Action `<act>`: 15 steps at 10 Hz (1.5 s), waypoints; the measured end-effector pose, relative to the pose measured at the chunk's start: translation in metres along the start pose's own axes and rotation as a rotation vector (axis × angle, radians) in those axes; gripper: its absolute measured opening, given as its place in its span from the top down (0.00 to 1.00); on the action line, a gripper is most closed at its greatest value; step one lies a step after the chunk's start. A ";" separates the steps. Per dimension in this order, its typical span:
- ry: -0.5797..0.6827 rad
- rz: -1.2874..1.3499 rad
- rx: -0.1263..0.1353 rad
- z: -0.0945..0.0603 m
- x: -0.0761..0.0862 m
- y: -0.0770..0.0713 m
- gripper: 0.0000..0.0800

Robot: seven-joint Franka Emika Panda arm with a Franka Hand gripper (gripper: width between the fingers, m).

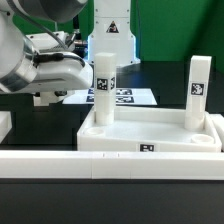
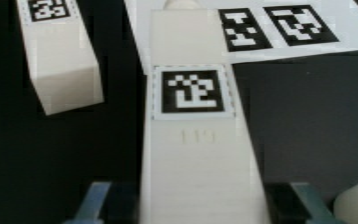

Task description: Assemble desk

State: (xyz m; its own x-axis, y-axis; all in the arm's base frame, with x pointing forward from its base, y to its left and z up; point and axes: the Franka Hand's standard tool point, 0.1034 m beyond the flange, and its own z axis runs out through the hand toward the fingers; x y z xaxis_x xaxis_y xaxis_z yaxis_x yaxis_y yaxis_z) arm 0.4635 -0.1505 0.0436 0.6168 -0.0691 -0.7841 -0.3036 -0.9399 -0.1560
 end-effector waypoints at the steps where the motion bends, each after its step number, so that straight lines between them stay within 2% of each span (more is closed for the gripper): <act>1: 0.029 -0.022 -0.005 -0.009 0.001 -0.001 0.64; 2: 0.033 -0.023 0.004 -0.021 -0.005 0.000 0.64; 4: 0.174 -0.031 -0.016 -0.051 -0.001 -0.001 0.64; 5: 0.274 -0.029 -0.030 -0.051 0.003 0.002 0.64; 6: 0.306 -0.024 -0.030 -0.046 0.000 0.003 0.64; 7: 0.395 -0.022 -0.043 -0.053 0.008 0.005 0.64; 8: 0.476 -0.022 -0.060 -0.058 0.008 0.006 0.64; 10: 0.636 -0.047 -0.098 -0.090 0.003 -0.012 0.64; 11: 0.672 -0.057 -0.106 -0.097 -0.001 -0.019 0.64; 12: 0.743 -0.054 -0.124 -0.103 0.003 -0.020 0.64; 14: 0.859 -0.050 -0.150 -0.102 0.005 -0.014 0.64; 15: 0.946 -0.049 -0.176 -0.109 0.008 -0.011 0.64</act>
Offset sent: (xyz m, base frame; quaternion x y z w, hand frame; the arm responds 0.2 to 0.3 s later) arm 0.0255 -0.0073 0.0396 -0.0041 0.1433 0.0110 0.9896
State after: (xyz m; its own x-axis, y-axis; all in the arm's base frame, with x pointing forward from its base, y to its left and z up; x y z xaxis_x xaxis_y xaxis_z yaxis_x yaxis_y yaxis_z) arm 0.5510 -0.1768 0.1048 0.9795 -0.1971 0.0422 -0.1962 -0.9803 -0.0232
